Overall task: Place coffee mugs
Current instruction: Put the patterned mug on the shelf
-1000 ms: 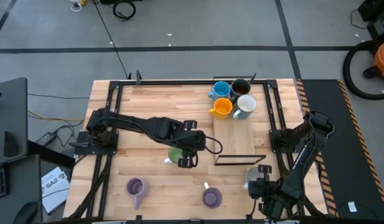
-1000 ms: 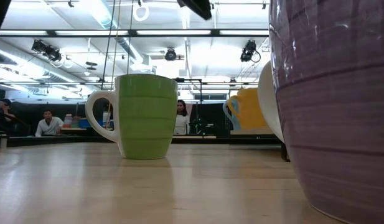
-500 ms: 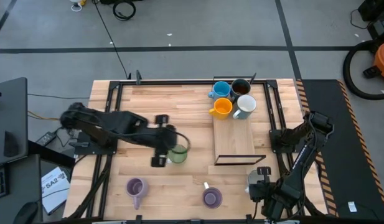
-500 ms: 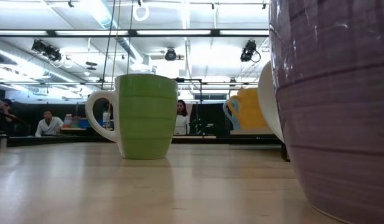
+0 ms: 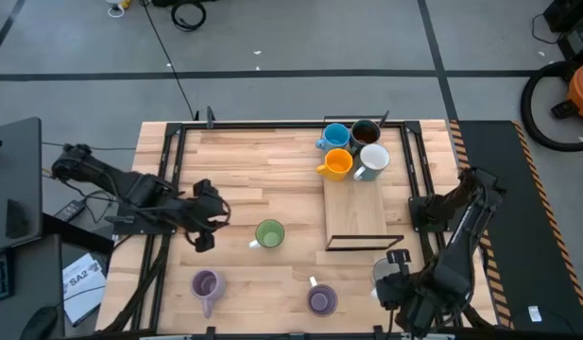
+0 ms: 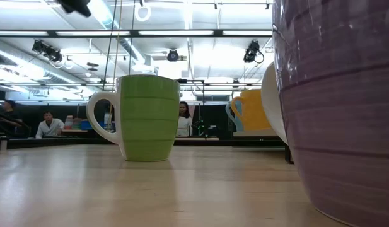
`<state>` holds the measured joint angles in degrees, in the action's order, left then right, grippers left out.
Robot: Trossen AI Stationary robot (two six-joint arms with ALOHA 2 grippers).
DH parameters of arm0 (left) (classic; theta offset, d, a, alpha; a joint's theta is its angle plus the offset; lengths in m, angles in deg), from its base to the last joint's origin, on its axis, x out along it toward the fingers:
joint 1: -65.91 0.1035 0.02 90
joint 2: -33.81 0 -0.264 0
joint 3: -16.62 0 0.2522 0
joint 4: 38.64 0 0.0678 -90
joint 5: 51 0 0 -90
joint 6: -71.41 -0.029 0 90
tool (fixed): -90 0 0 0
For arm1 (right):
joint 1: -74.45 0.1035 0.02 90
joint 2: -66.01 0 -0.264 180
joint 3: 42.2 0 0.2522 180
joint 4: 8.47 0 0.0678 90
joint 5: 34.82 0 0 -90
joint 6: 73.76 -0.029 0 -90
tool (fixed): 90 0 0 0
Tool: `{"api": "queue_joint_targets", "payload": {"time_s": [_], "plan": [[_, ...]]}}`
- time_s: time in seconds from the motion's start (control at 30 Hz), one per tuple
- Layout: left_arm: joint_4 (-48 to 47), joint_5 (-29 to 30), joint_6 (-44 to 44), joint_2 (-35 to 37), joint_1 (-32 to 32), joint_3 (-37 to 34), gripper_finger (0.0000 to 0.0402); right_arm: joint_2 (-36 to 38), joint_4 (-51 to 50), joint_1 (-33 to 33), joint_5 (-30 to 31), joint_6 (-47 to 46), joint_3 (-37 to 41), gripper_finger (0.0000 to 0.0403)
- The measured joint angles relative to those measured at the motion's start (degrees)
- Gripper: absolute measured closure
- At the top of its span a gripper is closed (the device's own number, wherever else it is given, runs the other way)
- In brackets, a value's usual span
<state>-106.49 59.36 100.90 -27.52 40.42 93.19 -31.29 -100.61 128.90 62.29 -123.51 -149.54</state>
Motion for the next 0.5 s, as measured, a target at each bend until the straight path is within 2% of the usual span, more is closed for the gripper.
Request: {"api": "queue_joint_targets", "payload": {"time_s": [0.27, 0.5], "plan": [[8.80, -0.02, 1.88, 6.72, -1.17, -13.09, 0.0269, 0.02, -11.55, -3.97, -0.74, 5.83, -15.97, 0.0377], [12.78, -0.24, 2.86, 7.46, -1.17, -18.13, 0.0269, 1.66, -11.77, -9.78, 2.32, 13.85, -22.18, 0.0377]]}}
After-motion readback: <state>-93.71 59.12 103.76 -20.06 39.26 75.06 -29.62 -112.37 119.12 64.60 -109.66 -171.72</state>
